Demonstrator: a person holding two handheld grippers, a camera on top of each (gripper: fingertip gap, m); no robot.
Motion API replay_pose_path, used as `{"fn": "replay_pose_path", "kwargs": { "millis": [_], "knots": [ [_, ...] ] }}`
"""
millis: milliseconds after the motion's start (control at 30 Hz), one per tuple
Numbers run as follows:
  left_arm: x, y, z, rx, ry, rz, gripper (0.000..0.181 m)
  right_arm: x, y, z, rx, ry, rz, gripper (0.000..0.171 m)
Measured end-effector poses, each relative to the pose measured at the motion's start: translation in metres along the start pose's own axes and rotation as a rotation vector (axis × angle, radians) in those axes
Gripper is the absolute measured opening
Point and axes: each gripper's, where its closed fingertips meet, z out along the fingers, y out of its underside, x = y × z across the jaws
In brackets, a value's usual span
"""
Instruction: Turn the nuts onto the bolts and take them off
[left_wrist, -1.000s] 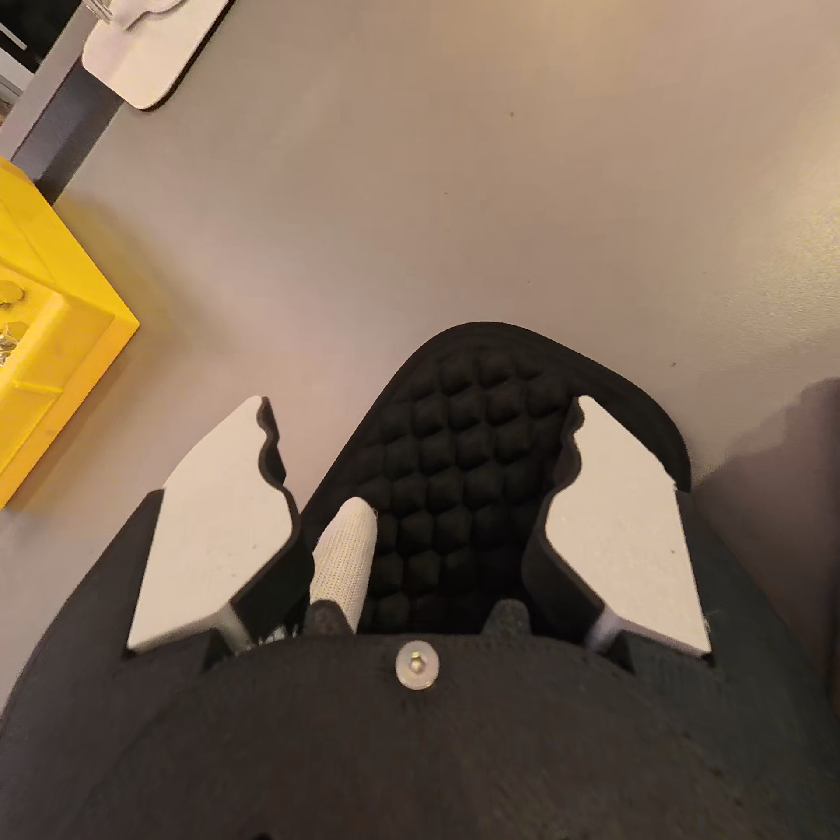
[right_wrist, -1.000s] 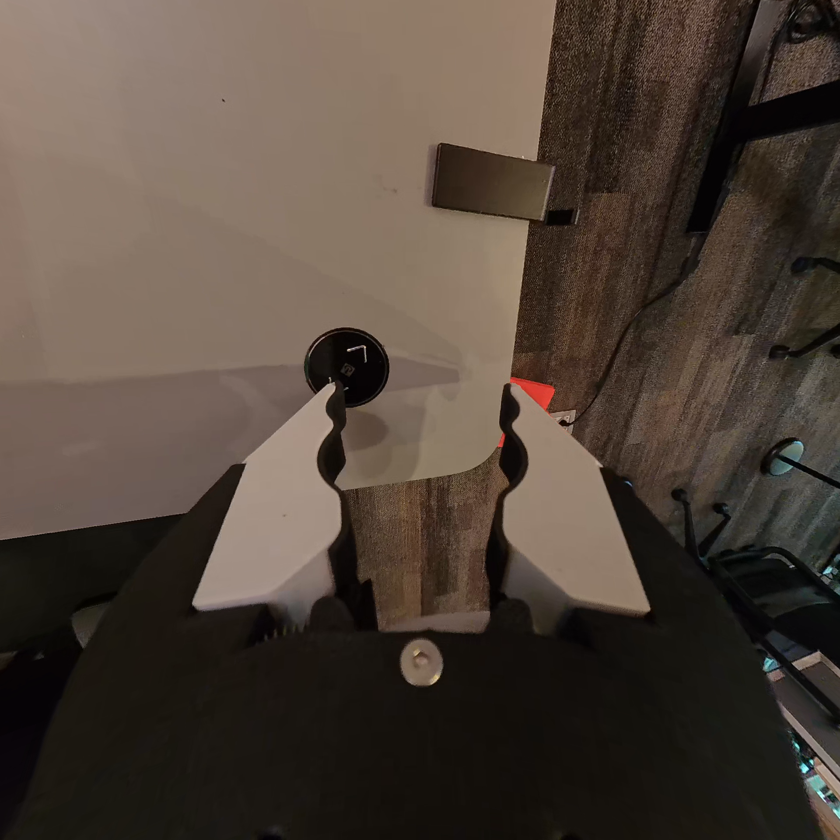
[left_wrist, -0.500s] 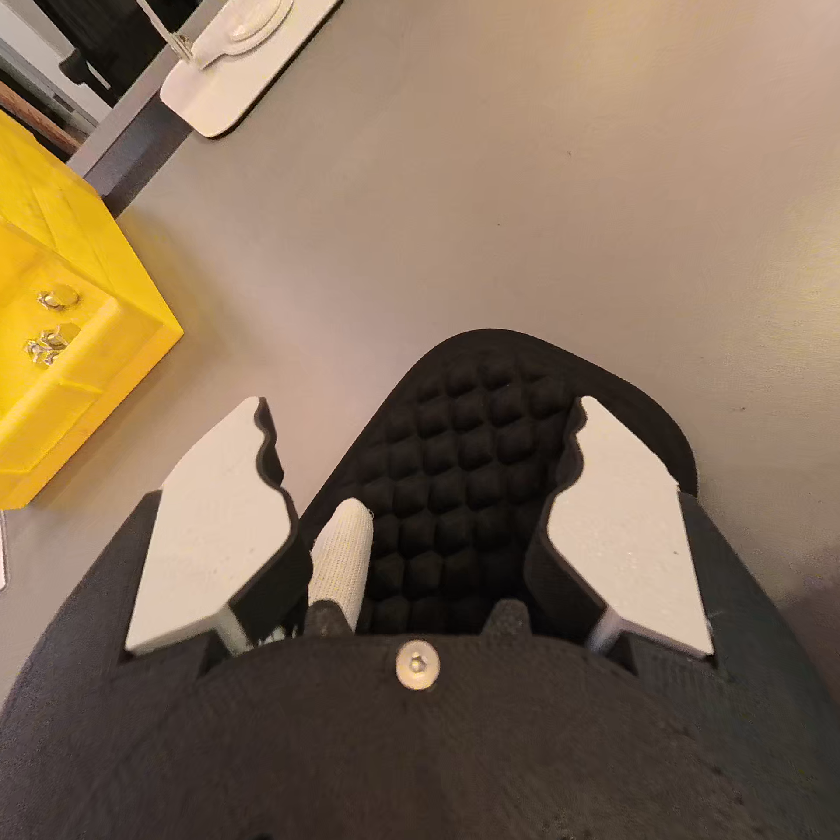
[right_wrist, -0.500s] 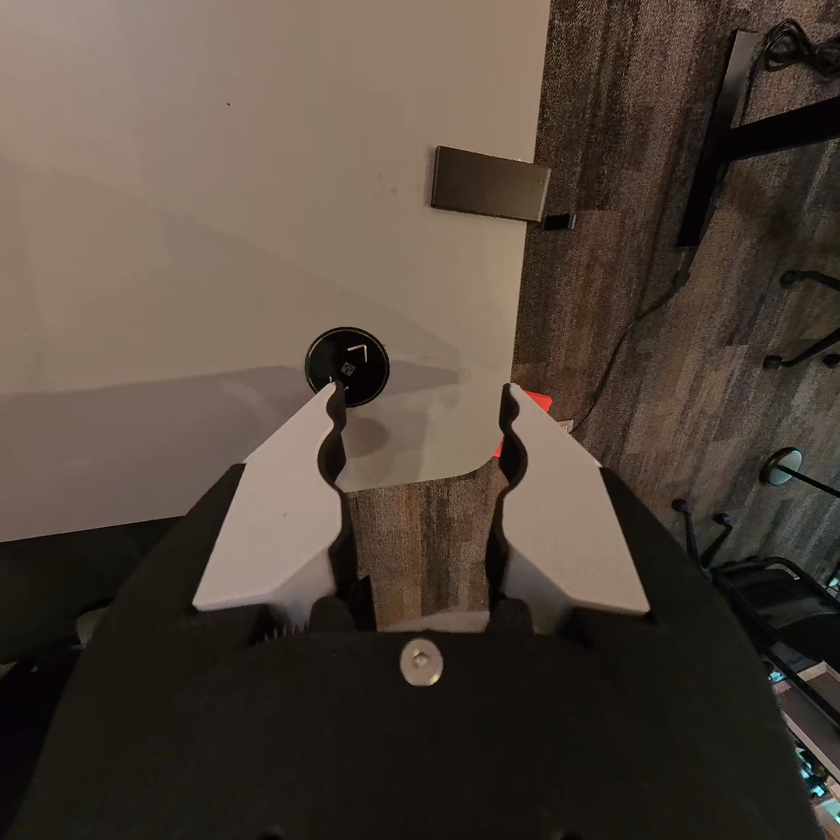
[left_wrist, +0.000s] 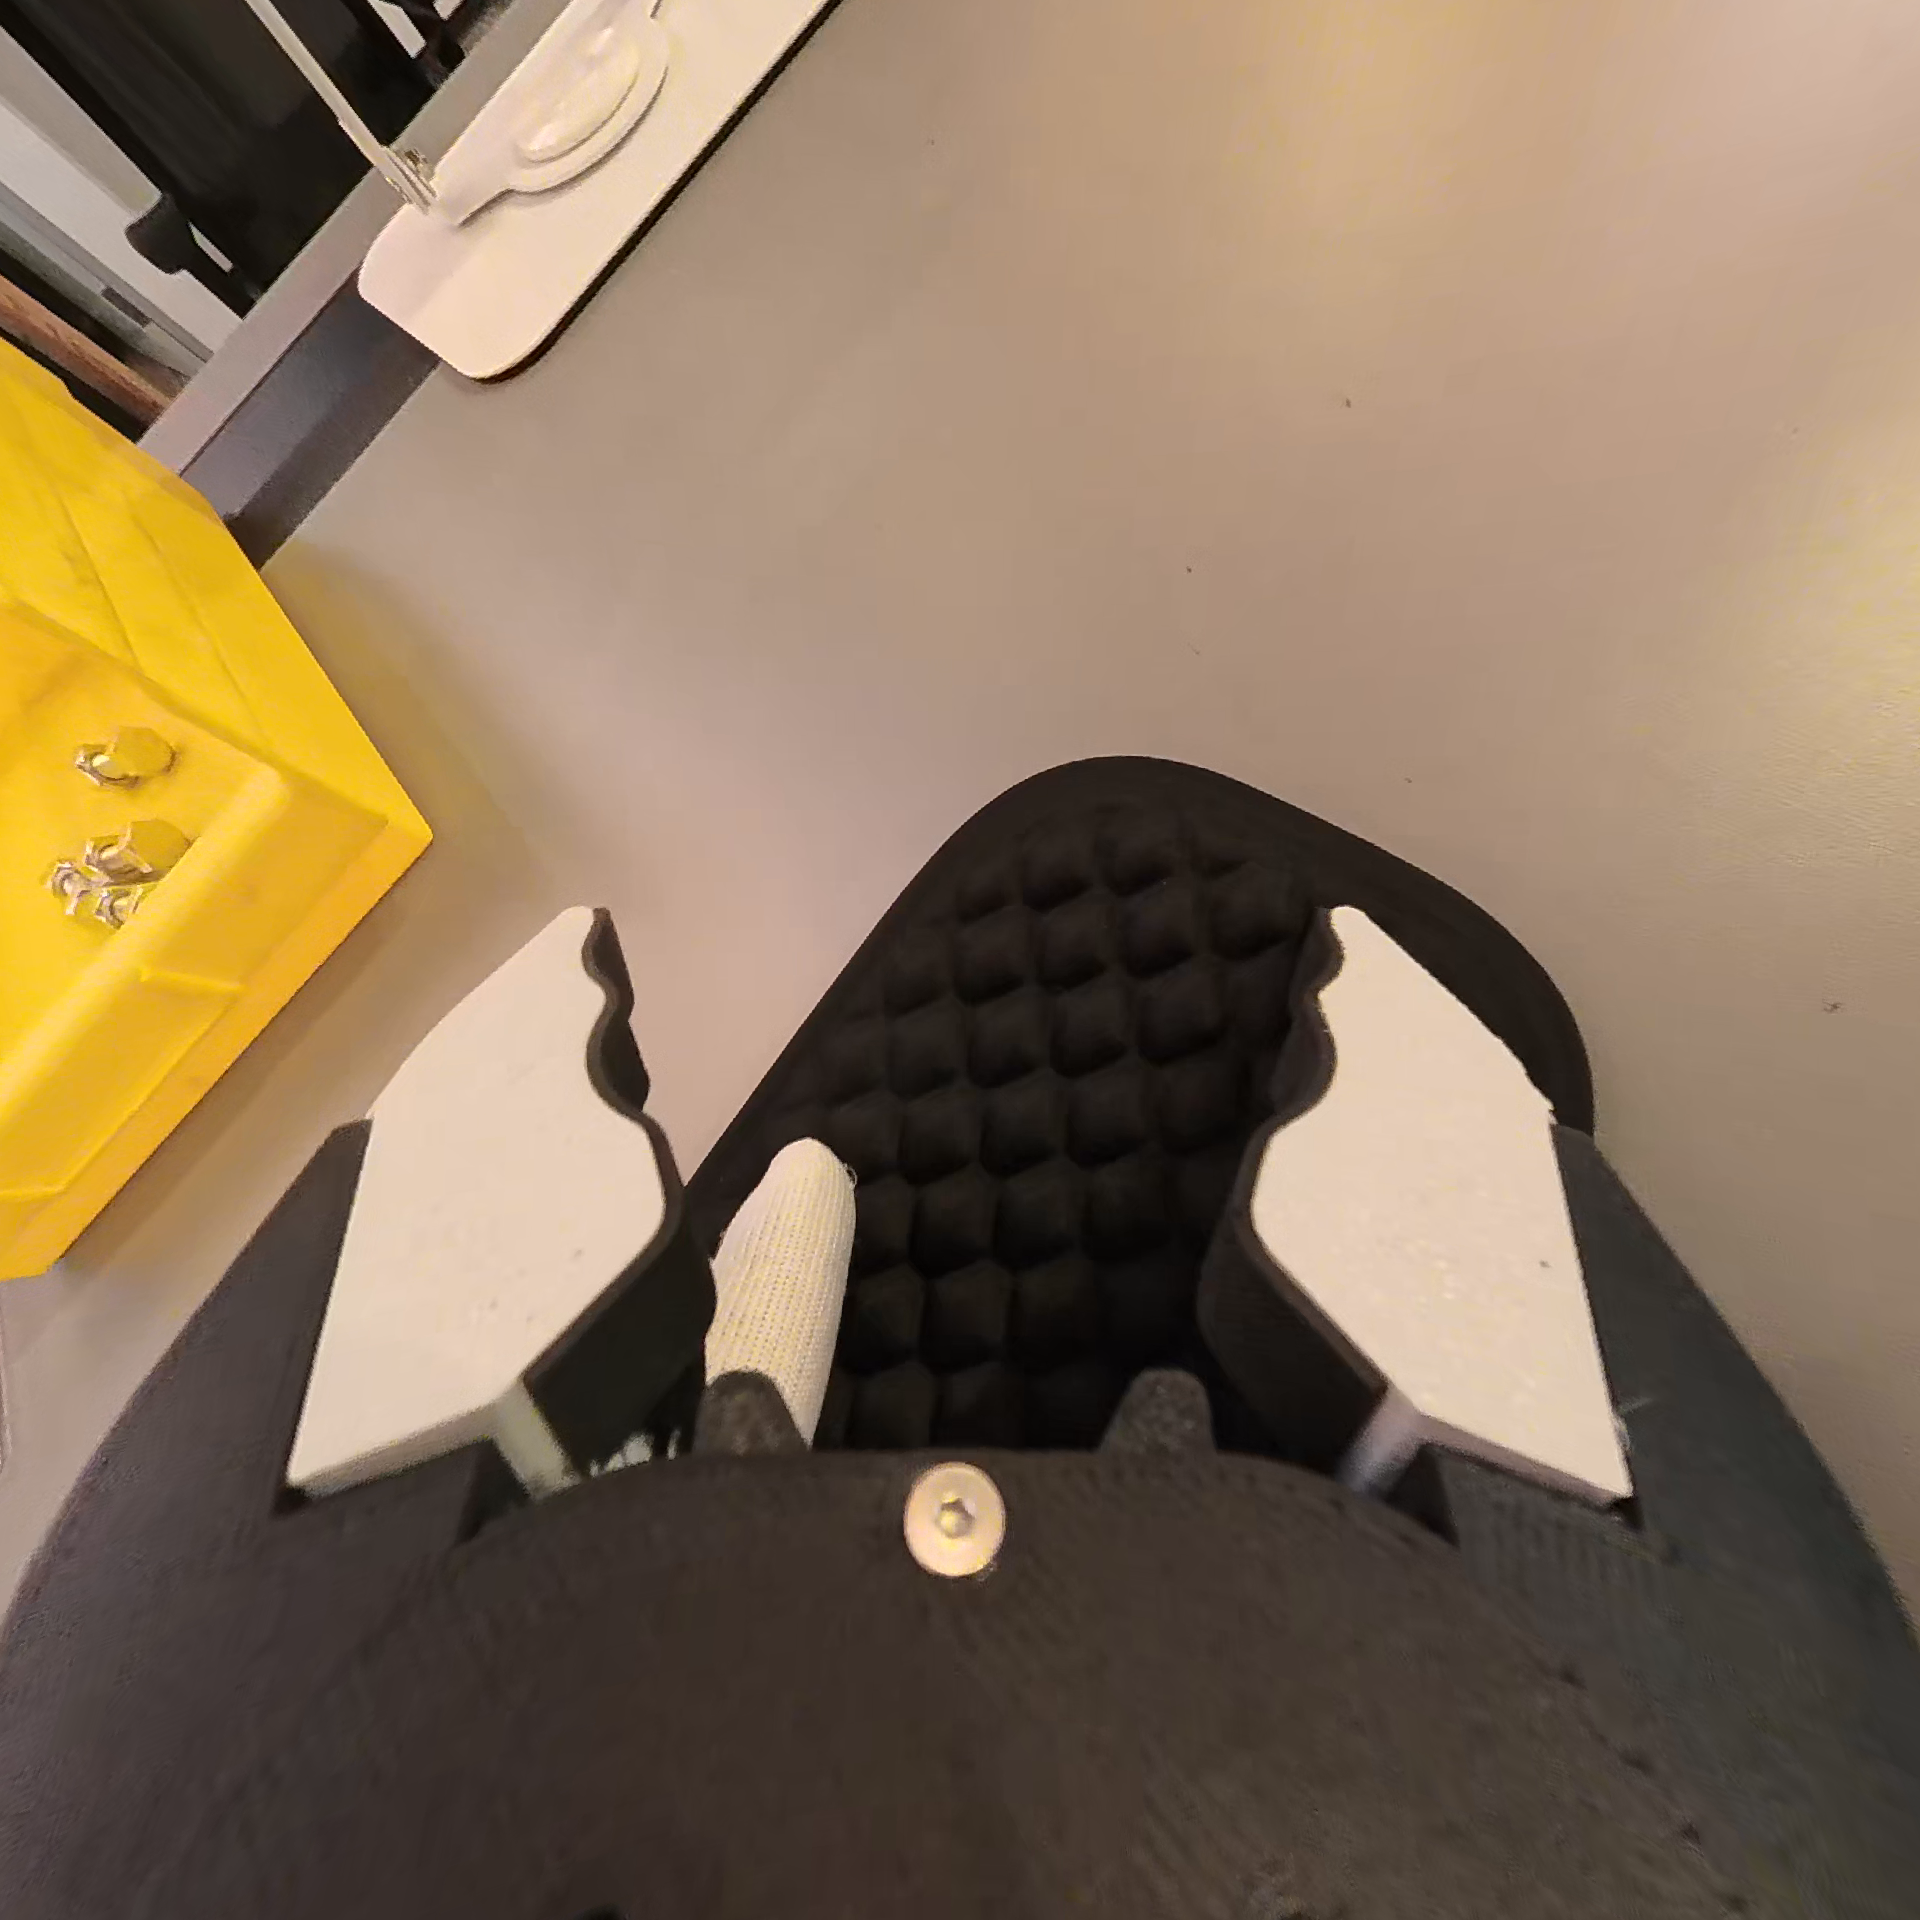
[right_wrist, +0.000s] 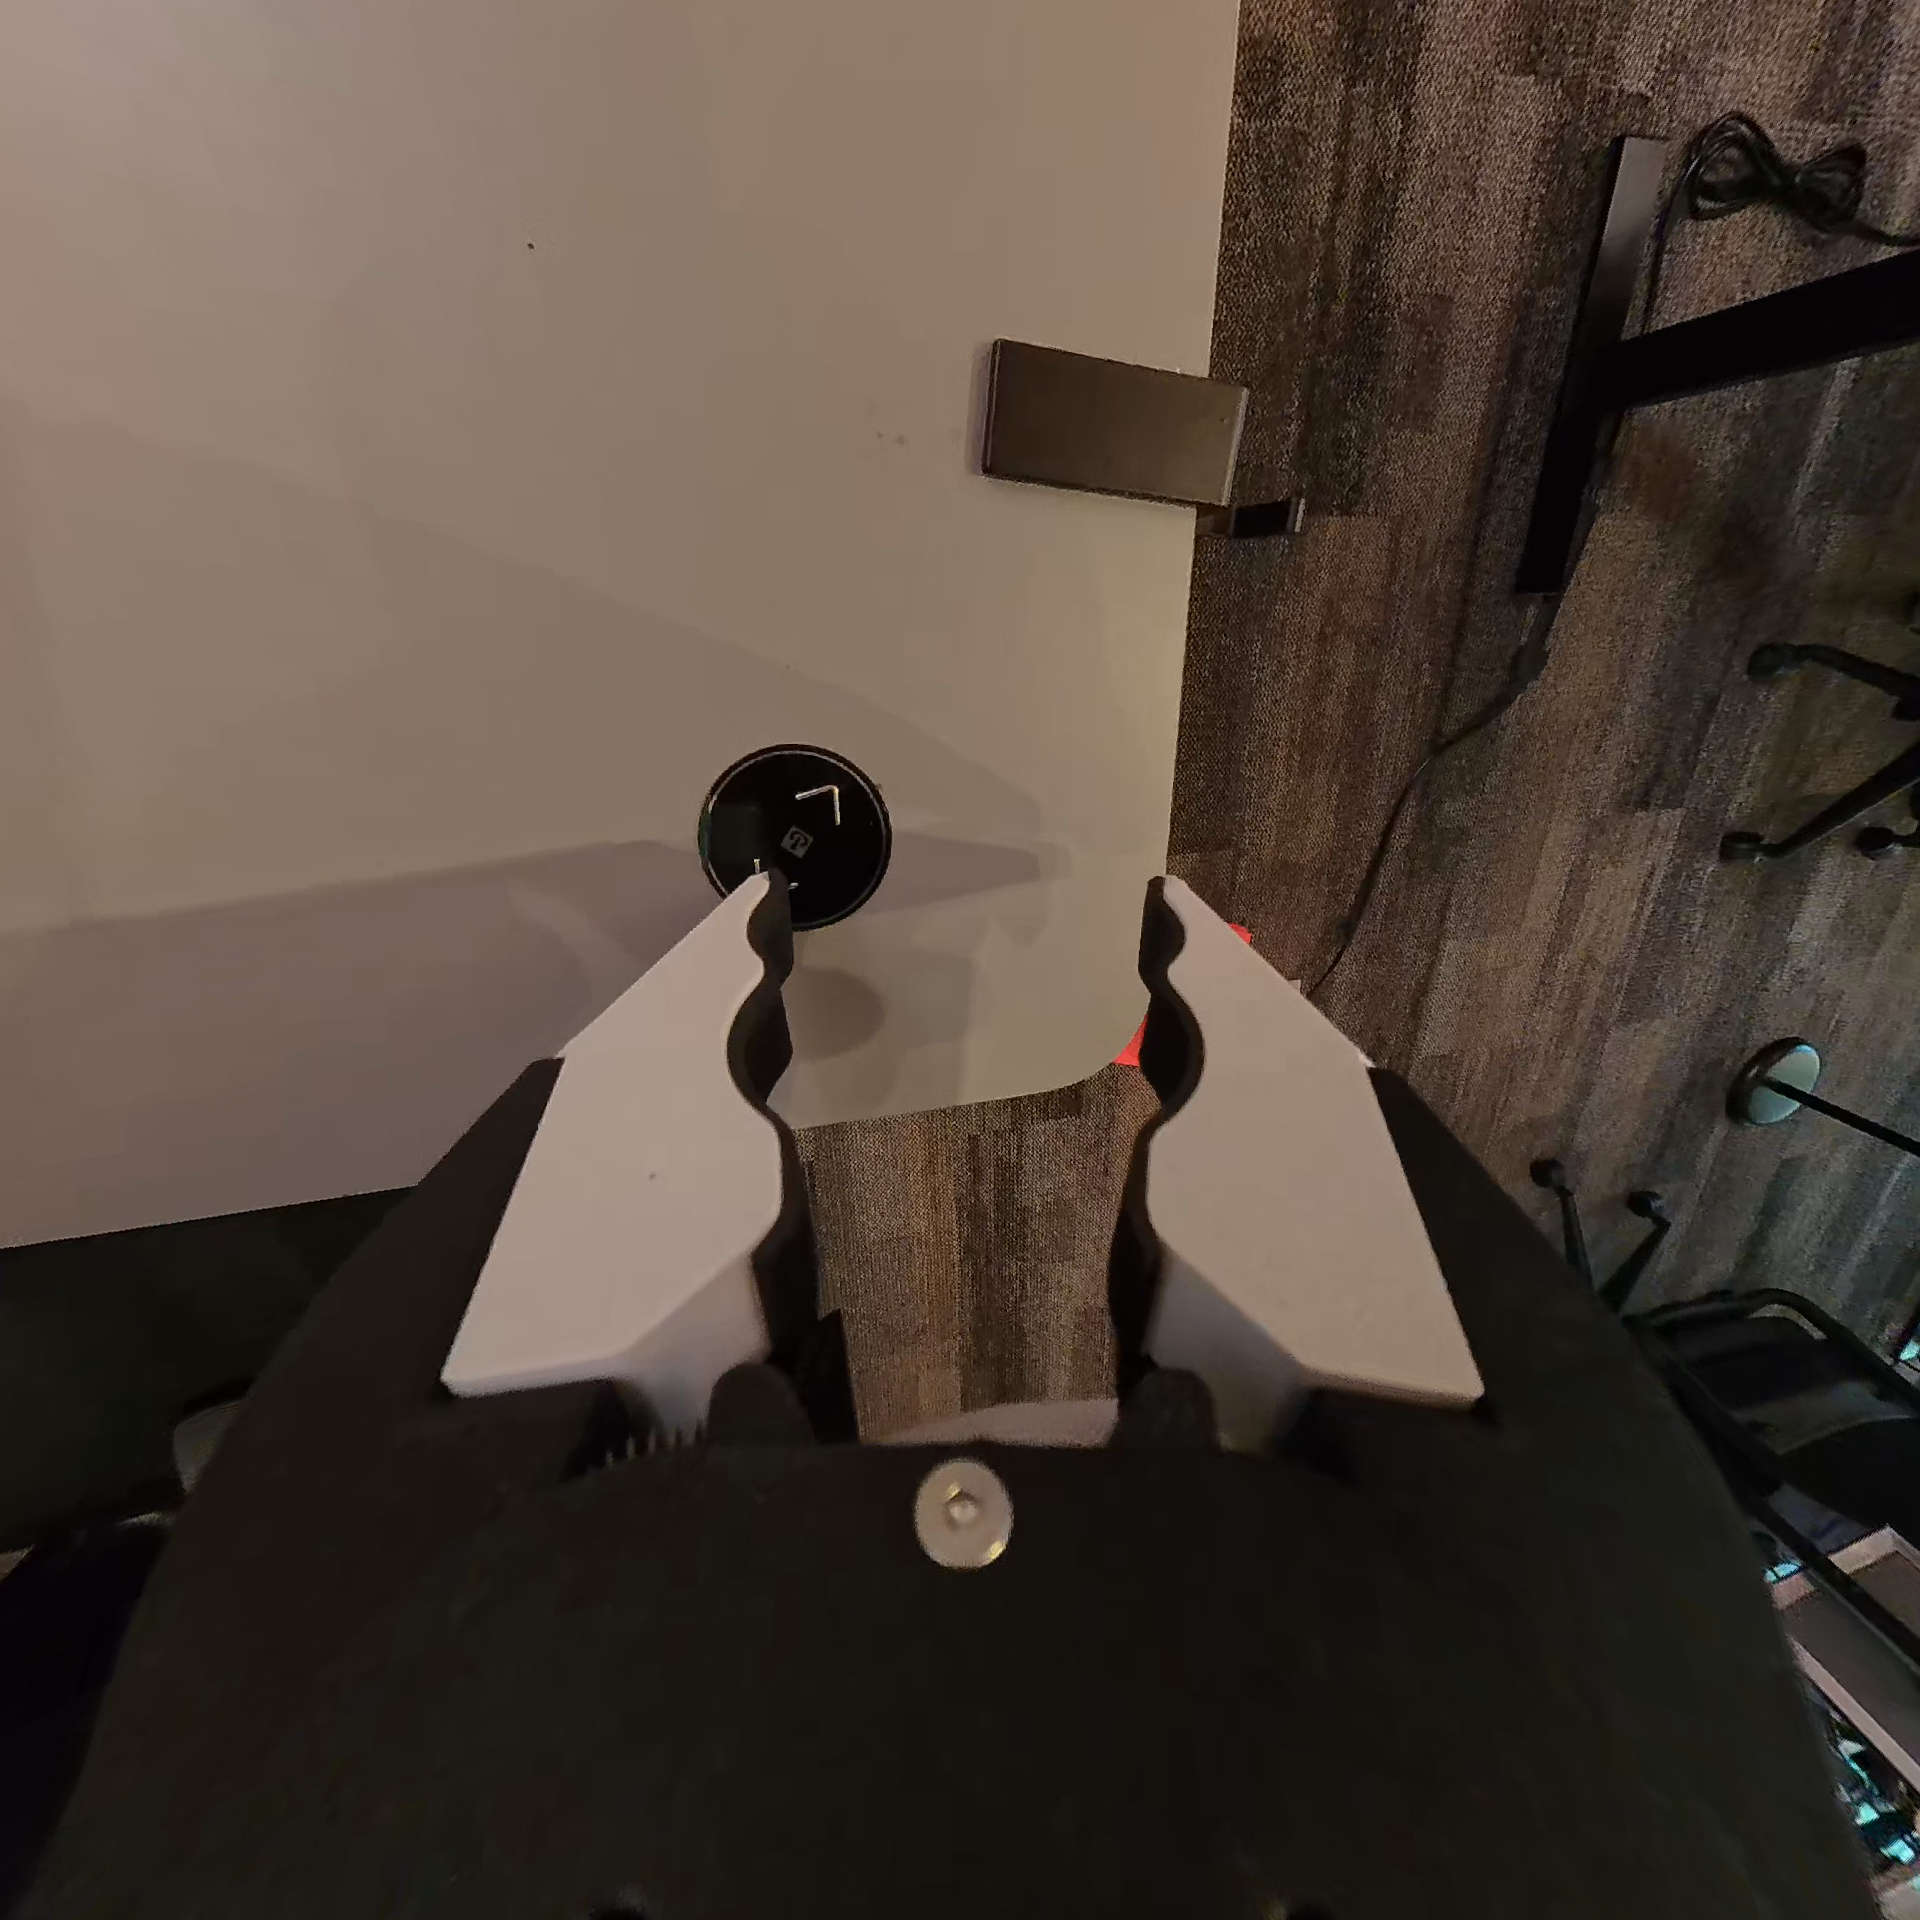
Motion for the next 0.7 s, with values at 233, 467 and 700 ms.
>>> {"fn": "replay_pose_path", "kwargs": {
  "millis": [233,467,700],
  "knots": [
    [-0.004,-0.009,-0.004,0.020,0.005,0.020,0.118,0.002,-0.003,-0.009,-0.013,0.033,-0.027,0.065],
    [-0.007,-0.017,-0.008,0.030,0.011,0.031,0.118,0.004,-0.003,-0.018,0.003,0.030,-0.006,0.067],
    [-0.011,-0.024,-0.012,0.032,0.018,0.035,0.118,0.006,-0.005,-0.027,0.011,0.051,-0.014,0.065]
  ]
}}
